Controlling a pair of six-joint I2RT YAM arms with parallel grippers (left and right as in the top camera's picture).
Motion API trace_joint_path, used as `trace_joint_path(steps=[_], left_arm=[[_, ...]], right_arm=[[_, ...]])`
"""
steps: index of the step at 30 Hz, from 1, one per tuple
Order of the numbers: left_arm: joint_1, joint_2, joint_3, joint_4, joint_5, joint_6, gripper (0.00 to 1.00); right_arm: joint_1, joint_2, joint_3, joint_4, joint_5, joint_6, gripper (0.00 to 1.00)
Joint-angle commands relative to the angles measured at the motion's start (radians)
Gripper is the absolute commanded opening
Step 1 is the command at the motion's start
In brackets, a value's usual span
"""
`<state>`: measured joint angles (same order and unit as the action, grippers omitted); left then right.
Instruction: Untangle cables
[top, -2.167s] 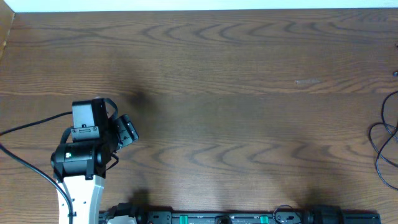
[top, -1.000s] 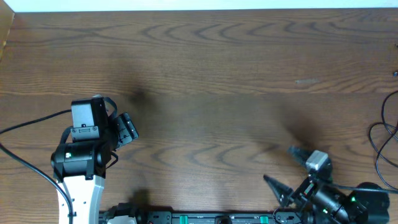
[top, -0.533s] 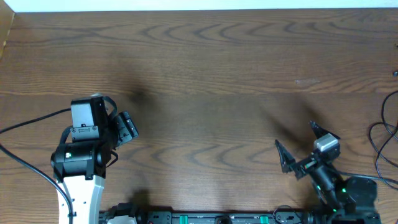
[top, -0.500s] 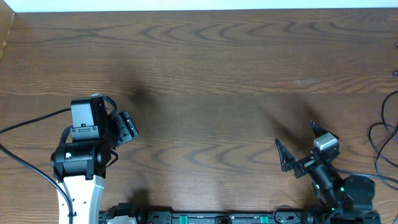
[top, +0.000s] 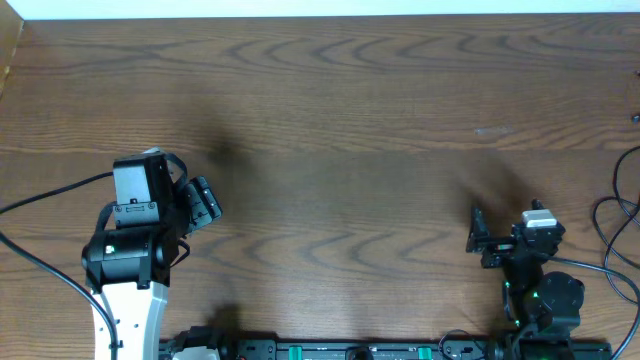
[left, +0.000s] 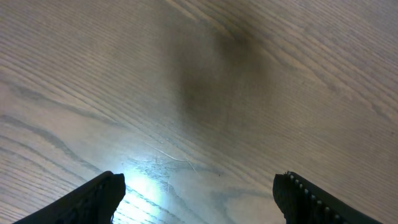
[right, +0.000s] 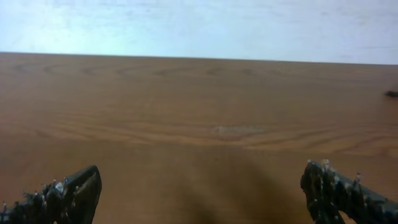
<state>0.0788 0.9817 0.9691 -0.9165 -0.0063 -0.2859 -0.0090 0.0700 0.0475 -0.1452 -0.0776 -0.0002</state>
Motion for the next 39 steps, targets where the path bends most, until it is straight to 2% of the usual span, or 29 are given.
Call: trace_joint_path(steps=[1,8,23,29,39], left_arm=[[0.005,-0.004,0.012,0.005,-0.013,0.021,0.82],[0.005,-0.004,0.012,0.014,-0.012,0.021,0.81],[0.005,-0.004,0.012,0.03,-0.012,0.021,0.81],[0.005,-0.004,0.012,0.044,-0.012,0.021,0.81],[0.005,-0.004,0.012,0.051,-0.005,0.02,0.82]], right_arm=[[0.003,0.001,-0.023,0.031,0.069,0.015,0.99],[0.003,0.05,-0.024,0.032,0.087,0.142,0.99],[0.011,0.376,-0.024,0.033,0.086,0.145,0.99],[0.036,0.241,-0.024,0.034,0.086,0.145,0.99],[0.032,0.114,-0.024,0.033,0.086,0.145,0.99]])
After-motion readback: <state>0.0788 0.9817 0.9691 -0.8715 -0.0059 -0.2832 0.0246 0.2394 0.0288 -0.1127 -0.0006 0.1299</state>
